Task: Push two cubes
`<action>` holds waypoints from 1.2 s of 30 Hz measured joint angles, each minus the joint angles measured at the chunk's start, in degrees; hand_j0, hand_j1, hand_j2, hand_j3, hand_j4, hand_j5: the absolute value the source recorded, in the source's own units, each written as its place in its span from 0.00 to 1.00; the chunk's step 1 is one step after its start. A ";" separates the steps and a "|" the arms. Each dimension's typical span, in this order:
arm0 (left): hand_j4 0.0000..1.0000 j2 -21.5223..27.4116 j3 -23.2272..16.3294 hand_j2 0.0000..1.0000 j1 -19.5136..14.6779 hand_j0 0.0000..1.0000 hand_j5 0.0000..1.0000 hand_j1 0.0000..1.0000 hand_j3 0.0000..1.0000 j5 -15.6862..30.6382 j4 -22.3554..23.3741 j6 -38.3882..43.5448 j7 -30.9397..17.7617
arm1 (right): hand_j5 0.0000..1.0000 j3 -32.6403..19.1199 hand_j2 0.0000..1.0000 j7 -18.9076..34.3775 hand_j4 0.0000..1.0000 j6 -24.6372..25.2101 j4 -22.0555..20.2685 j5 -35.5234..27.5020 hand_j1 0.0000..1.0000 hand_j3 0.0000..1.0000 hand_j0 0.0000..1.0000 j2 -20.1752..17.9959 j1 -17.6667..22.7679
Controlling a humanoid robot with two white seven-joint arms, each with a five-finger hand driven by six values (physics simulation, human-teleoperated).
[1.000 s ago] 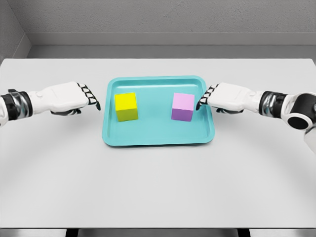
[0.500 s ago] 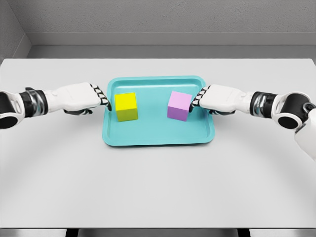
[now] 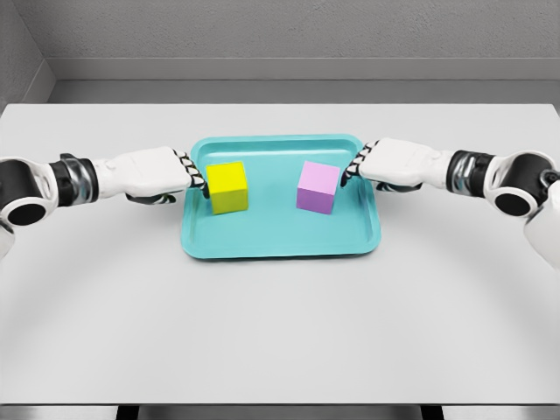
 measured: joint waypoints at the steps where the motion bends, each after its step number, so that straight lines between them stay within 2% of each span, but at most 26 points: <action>1: 0.68 -0.20 0.01 0.68 -0.09 0.68 0.68 0.68 0.68 0.01 0.04 0.02 -0.18 | 0.70 0.00 0.70 0.00 0.70 0.00 0.04 0.08 0.70 0.70 0.70 0.15 -0.17; 10: 0.68 -2.61 -0.05 0.68 -0.88 0.68 0.68 0.68 0.68 -0.01 0.98 0.07 -1.94 | 0.70 1.52 0.70 0.65 0.70 0.08 0.66 0.27 0.70 0.70 0.70 1.91 -1.41; 24: 0.68 -2.99 -0.02 0.68 -1.76 0.68 0.68 0.68 0.68 -0.20 3.84 -0.01 -2.27 | 0.70 2.85 0.70 0.88 0.70 -0.01 2.75 0.99 0.70 0.70 0.70 4.76 -3.25; 32: 0.68 -4.22 -0.08 0.68 -2.55 0.68 0.68 0.68 0.68 -0.60 4.27 -0.01 -2.82 | 0.70 4.19 0.70 0.81 0.70 -0.01 7.02 1.45 0.70 0.70 0.70 6.83 -6.06; 36: 0.68 -5.21 -0.09 0.68 -2.64 0.68 0.68 0.68 0.68 -1.18 4.26 -0.01 -2.96 | 0.69 4.88 0.69 0.80 0.69 -0.01 8.63 1.84 0.69 0.69 0.69 7.87 -6.24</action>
